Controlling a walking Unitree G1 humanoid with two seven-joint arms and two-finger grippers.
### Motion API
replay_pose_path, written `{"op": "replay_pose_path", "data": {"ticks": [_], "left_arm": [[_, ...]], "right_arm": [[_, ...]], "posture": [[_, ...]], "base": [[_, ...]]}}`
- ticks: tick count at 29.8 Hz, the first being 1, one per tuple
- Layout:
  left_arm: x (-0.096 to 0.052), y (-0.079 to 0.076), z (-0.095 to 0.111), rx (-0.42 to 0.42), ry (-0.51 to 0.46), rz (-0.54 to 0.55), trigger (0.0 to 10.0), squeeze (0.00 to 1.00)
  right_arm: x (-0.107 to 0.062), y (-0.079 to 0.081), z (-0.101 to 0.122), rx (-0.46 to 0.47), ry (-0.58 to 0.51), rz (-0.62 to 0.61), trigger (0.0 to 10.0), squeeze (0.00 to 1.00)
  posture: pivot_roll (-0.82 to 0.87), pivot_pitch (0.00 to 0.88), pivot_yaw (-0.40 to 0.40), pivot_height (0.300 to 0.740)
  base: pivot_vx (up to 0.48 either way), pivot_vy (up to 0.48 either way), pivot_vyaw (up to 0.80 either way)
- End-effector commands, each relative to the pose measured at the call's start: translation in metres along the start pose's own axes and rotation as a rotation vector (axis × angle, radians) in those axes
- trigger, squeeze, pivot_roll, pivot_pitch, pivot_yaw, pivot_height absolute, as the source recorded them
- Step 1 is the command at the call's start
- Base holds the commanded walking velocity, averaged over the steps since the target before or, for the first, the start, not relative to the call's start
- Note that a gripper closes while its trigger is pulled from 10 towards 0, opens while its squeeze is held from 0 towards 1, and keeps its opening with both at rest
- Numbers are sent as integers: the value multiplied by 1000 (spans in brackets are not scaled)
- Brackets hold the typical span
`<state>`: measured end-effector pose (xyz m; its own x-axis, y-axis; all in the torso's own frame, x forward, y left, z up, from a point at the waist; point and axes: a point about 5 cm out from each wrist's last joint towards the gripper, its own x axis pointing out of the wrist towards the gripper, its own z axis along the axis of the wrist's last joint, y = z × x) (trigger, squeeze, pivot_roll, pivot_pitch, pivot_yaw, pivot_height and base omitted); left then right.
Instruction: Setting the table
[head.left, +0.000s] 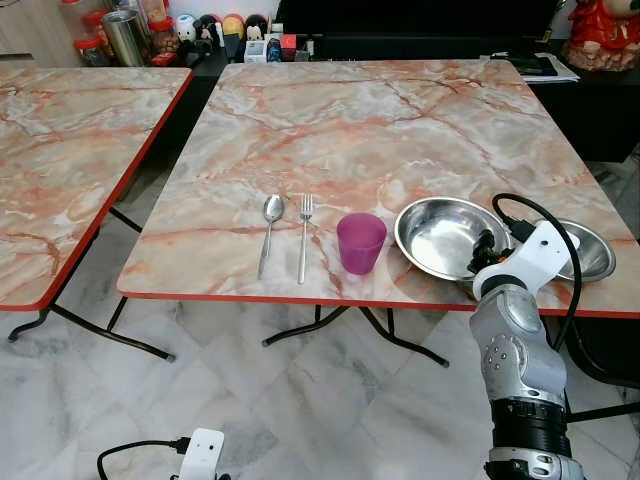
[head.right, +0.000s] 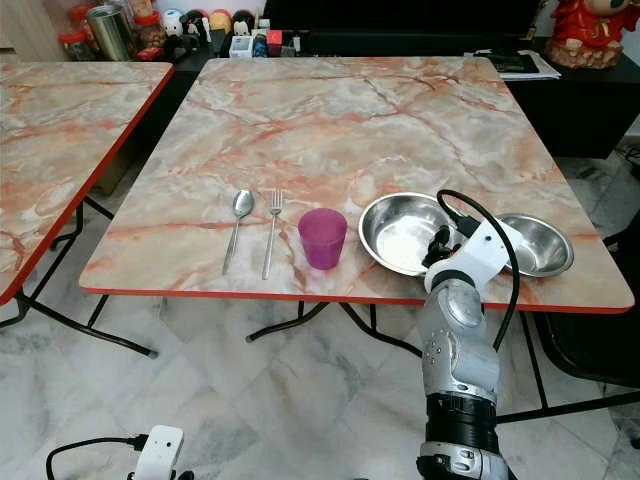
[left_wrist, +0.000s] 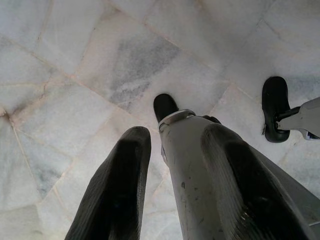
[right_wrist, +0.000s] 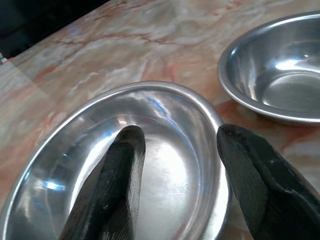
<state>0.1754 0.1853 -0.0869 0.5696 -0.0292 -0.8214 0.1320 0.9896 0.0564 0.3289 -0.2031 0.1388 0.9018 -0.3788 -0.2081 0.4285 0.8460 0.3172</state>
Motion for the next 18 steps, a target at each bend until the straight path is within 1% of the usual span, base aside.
{"op": "replay_pose_path", "data": {"ticks": [1, 9, 11, 18], "left_arm": [[-2, 2, -9, 18, 25, -1, 10000, 0], [-2, 2, -10, 23, 28, -3, 10000, 0], [-2, 2, -10, 25, 28, -4, 10000, 0], [-2, 2, -10, 22, 28, -2, 10000, 0]], "right_arm": [[1, -1, 5, 14, 1, -22, 10000, 0], [2, -3, 0, 5, 27, -24, 10000, 0], [3, -5, -5, 9, 48, -30, 10000, 0], [3, -10, -8, 17, 67, -52, 10000, 0]], "posture": [[-59, 87, 24, 740], [-59, 86, 23, 740], [-50, 97, 22, 740], [-50, 109, 25, 740]], "base": [[0, 0, 0], [0, 0, 0], [0, 0, 0], [0, 0, 0]]}}
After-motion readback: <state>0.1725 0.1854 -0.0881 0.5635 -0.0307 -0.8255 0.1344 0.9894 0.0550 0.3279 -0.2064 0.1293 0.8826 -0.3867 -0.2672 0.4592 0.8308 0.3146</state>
